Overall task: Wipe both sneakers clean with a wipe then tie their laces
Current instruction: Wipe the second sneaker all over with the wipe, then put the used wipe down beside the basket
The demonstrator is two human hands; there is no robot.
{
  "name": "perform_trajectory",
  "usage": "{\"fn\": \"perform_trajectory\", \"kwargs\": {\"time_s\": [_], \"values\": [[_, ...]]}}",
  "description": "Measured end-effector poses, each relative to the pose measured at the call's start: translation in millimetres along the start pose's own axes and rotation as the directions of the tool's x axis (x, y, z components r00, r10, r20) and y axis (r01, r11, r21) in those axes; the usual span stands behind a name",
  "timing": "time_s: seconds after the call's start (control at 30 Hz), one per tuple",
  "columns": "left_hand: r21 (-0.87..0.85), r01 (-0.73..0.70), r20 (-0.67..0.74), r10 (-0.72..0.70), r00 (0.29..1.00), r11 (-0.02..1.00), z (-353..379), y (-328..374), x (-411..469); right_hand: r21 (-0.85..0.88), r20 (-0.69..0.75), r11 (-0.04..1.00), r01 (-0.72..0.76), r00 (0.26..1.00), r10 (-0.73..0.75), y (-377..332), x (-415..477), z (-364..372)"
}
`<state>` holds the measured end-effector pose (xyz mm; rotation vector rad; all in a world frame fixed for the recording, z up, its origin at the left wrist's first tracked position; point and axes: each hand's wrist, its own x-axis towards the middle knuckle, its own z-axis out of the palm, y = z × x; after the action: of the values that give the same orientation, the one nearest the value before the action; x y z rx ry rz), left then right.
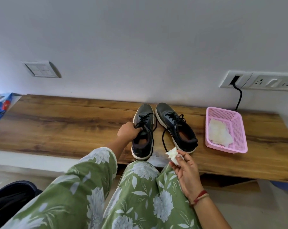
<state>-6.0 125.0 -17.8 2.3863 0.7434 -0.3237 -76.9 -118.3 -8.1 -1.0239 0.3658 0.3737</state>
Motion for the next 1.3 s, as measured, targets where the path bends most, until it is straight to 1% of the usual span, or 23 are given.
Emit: {"fn": "perform_trajectory", "kwargs": {"time_s": [0.1,0.2,0.27,0.47,0.53,0.67,0.7,0.77,0.83,0.9,1.0,1.1,1.2,1.3], "values": [[-0.113,0.029,0.0,-0.029,1.0,0.993,0,-6,-14,0.017,-0.018,1.0,0.004,1.0,-0.004,-2,-1,0],[-0.154,0.0,-0.101,-0.016,0.995,0.988,5,-9,-41,0.069,-0.009,0.998,-0.009,1.0,0.009,-5,-3,-1],[-0.223,-0.052,-0.152,0.018,0.988,0.973,10,-8,-68,0.106,0.003,0.994,-0.016,1.0,0.016,-7,-4,-2],[-0.369,-0.184,-0.193,0.118,0.974,0.911,48,-8,-138,-0.042,0.022,0.999,0.032,0.999,-0.031,-6,-11,0],[-0.382,-0.224,-0.227,0.144,0.963,0.897,57,-8,-147,-0.032,-0.008,0.999,0.025,1.0,-0.025,-5,-14,1],[-0.333,-0.307,-0.297,0.209,0.932,0.891,66,-9,-152,0.037,-0.064,0.999,-0.002,0.998,0.004,-11,-18,0],[-0.32,-0.322,-0.31,0.222,0.924,0.891,68,-10,-152,0.031,-0.094,1.0,0.003,0.996,0.0,-14,-17,-3],[-0.299,-0.343,-0.34,0.236,0.91,0.89,71,-12,-150,-0.06,-0.178,0.997,0.046,0.982,-0.056,-21,-12,-13],[-0.263,-0.37,-0.366,0.263,0.893,0.891,75,-12,-146,-0.204,-0.239,0.975,0.088,0.961,-0.137,-27,-3,-30],[-0.198,-0.41,-0.372,0.319,0.872,0.89,76,-6,-141,-0.346,-0.285,0.932,0.11,0.934,-0.216,-32,8,-48],[-0.127,-0.446,-0.373,0.374,0.849,0.886,79,8,-135,-0.516,-0.365,0.85,0.112,0.868,-0.336,-41,31,-78],[-0.051,-0.457,-0.398,0.402,0.825,0.888,82,14,-134,-0.58,-0.435,0.813,0.048,0.825,-0.359,-49,56,-108],[-0.022,-0.457,-0.404,0.41,0.818,0.889,82,11,-134,-0.606,-0.471,0.795,-0.034,0.821,-0.324,-56,78,-133],[-0.02,-0.454,-0.402,0.409,0.819,0.891,81,3,-132,-0.699,-0.47,0.705,-0.12,0.82,-0.327,-64,89,-148]]}}
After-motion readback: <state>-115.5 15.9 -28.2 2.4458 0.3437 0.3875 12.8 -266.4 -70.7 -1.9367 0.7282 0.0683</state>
